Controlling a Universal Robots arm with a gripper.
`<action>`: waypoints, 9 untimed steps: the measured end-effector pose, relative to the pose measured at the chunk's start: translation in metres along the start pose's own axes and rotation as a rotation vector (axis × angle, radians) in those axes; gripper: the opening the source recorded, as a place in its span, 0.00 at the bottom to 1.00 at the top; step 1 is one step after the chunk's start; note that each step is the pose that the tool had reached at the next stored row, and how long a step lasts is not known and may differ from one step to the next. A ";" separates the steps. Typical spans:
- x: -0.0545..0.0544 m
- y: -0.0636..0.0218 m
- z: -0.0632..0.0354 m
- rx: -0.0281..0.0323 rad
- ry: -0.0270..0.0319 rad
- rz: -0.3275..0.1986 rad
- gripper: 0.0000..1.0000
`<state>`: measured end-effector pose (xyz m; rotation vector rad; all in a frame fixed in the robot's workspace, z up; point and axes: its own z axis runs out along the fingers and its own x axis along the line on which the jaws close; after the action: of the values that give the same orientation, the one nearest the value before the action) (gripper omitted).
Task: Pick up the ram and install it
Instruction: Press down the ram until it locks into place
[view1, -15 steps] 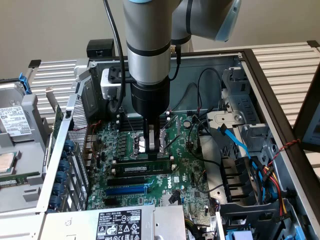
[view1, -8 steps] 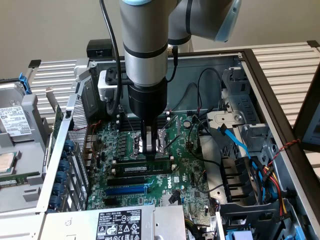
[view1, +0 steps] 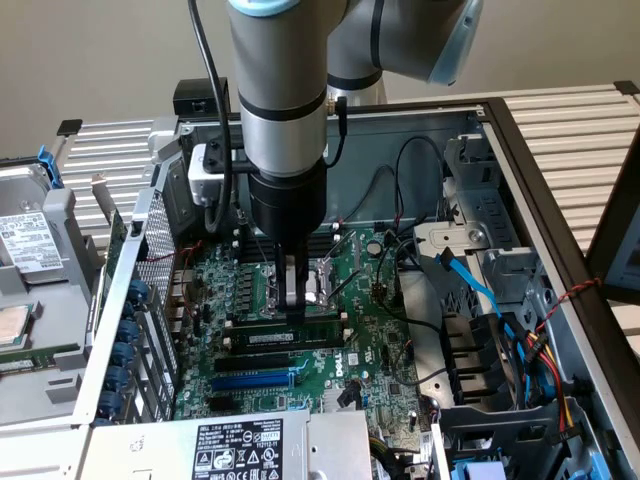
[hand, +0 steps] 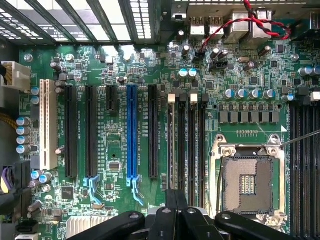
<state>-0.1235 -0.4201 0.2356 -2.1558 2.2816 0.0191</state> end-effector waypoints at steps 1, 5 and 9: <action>0.000 0.0000 0.0005 0.0005 0.0000 0.000 0.11; 0.000 0.0001 0.0022 0.0024 -0.0001 0.000 0.11; 0.000 0.0001 0.0035 0.0034 0.0000 0.000 0.11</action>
<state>-0.1237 -0.4201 0.2321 -2.1538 2.2803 0.0152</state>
